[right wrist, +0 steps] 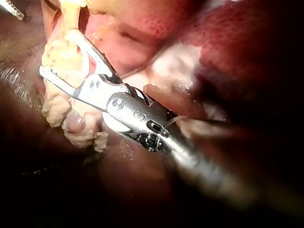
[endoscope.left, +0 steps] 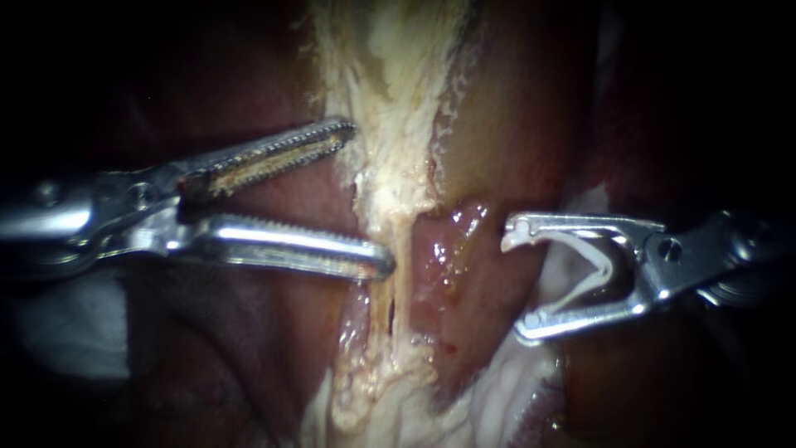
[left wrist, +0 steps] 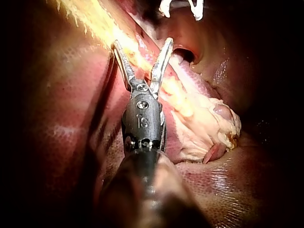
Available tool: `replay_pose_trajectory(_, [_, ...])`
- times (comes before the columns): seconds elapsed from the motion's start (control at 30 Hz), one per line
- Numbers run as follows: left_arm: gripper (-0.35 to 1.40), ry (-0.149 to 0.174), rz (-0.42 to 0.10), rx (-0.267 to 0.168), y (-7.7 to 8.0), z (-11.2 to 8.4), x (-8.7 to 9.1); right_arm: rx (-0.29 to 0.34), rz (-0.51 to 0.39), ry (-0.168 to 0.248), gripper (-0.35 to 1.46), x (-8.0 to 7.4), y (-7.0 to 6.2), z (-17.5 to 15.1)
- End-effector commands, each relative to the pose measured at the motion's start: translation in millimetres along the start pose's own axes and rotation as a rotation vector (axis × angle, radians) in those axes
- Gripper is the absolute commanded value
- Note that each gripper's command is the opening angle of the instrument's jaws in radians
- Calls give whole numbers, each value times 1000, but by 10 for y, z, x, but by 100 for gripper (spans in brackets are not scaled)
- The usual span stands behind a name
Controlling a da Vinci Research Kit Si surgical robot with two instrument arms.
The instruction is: Grabbing gallbladder
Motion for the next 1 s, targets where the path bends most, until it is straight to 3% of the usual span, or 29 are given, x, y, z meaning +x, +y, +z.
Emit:
replay_pose_trajectory(0.03, [68,6,-10,-4,0,1,2,0,0,0,56,0,0,0])
replay_pose_trajectory(0.13, [63,36,-41,-19,0,6,10,0,0,0,56,0,0,0])
replay_pose_trajectory(0.43, [54,51,-83,-52,1,23,15,0,0,1,56,1,0,1])
replay_pose_trajectory(0.73, [42,70,-131,-77,18,31,22,0,0,2,56,3,-2,2])
replay_pose_trajectory(0.83, [24,83,-149,-82,26,31,26,0,0,2,56,4,-2,2])
replay_pose_trajectory(1.0, [-35,122,-191,-96,34,28,30,0,0,2,56,4,-2,3])
